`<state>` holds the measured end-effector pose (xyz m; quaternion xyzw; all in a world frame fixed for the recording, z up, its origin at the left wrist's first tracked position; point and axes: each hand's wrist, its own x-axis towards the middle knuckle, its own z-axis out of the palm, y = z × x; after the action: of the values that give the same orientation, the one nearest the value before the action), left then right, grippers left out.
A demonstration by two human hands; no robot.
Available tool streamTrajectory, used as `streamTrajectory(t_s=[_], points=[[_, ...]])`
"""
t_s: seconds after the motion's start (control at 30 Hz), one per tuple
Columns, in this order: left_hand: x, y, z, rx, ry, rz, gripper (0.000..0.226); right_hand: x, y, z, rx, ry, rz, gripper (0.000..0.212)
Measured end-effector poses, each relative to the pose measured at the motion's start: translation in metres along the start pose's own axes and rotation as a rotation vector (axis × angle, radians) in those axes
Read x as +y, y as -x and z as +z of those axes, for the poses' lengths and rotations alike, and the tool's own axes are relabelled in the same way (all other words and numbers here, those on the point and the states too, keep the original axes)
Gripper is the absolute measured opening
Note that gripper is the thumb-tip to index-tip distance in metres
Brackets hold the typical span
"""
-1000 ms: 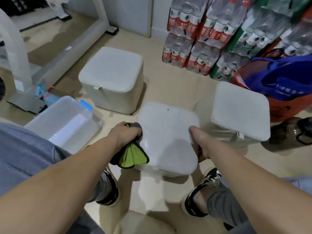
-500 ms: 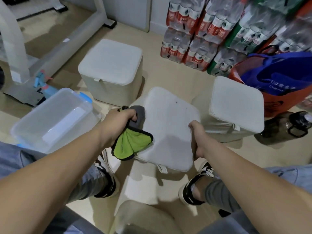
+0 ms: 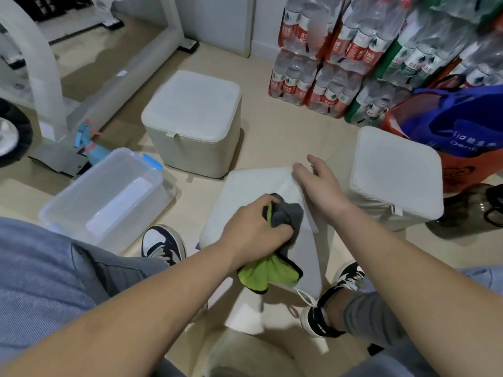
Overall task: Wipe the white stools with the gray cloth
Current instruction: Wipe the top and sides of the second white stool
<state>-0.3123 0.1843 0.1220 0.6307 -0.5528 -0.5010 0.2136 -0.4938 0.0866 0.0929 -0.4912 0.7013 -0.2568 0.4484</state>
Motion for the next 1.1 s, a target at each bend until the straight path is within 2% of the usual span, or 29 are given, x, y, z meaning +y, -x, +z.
streamTrajectory(t_s=[0.07,0.1,0.13,0.23,0.3,0.37,0.43,0.5,0.57,0.63,0.7,0.83,0.97,1.03,1.1], points=[[0.002,0.002,0.012,-0.082,0.103,0.052,0.028,0.002,-0.002,0.003,-0.022,0.081,0.011,0.089],[0.002,-0.001,0.013,-0.073,0.141,0.064,0.026,0.009,-0.005,0.003,0.004,0.149,-0.002,0.09],[0.0,-0.007,0.01,-0.005,0.167,0.052,0.027,0.017,-0.007,0.001,0.041,0.186,-0.014,0.087],[-0.012,-0.029,-0.014,0.341,0.169,-0.101,0.021,0.031,-0.009,-0.009,0.141,0.151,-0.011,0.078],[-0.017,-0.033,-0.02,0.44,0.141,-0.122,0.026,0.035,-0.009,-0.011,0.169,0.16,-0.003,0.073],[-0.016,-0.029,0.002,0.322,0.008,0.0,0.052,0.035,-0.009,-0.007,0.195,0.198,-0.013,0.065],[-0.009,-0.021,0.037,0.078,-0.228,0.162,0.075,0.036,-0.012,-0.005,0.219,0.212,-0.028,0.058],[-0.008,-0.025,0.045,-0.035,-0.294,0.23,0.07,0.039,-0.014,-0.005,0.222,0.214,-0.04,0.055],[-0.012,-0.042,0.03,0.025,-0.154,0.22,0.046,0.041,-0.014,-0.006,0.217,0.228,-0.045,0.055],[-0.019,-0.051,0.017,0.15,-0.299,0.126,0.038,0.04,-0.014,-0.002,0.22,0.231,-0.047,0.056],[-0.02,-0.047,0.015,0.184,-0.466,-0.017,0.047,0.033,-0.013,0.007,0.234,0.232,-0.05,0.055],[-0.015,-0.04,0.028,0.179,-0.41,-0.075,0.066,0.019,-0.014,0.021,0.271,0.281,-0.032,0.048],[-0.011,-0.025,0.041,0.287,-0.193,-0.012,0.055,0.015,-0.012,0.024,0.316,0.342,-0.082,0.049],[-0.006,-0.013,0.052,0.249,-0.122,0.062,0.046,0.016,-0.014,0.021,0.341,0.322,-0.101,0.048],[-0.012,-0.007,0.056,0.193,-0.174,0.132,0.05,0.019,-0.015,0.018,0.359,0.309,-0.118,0.04]])
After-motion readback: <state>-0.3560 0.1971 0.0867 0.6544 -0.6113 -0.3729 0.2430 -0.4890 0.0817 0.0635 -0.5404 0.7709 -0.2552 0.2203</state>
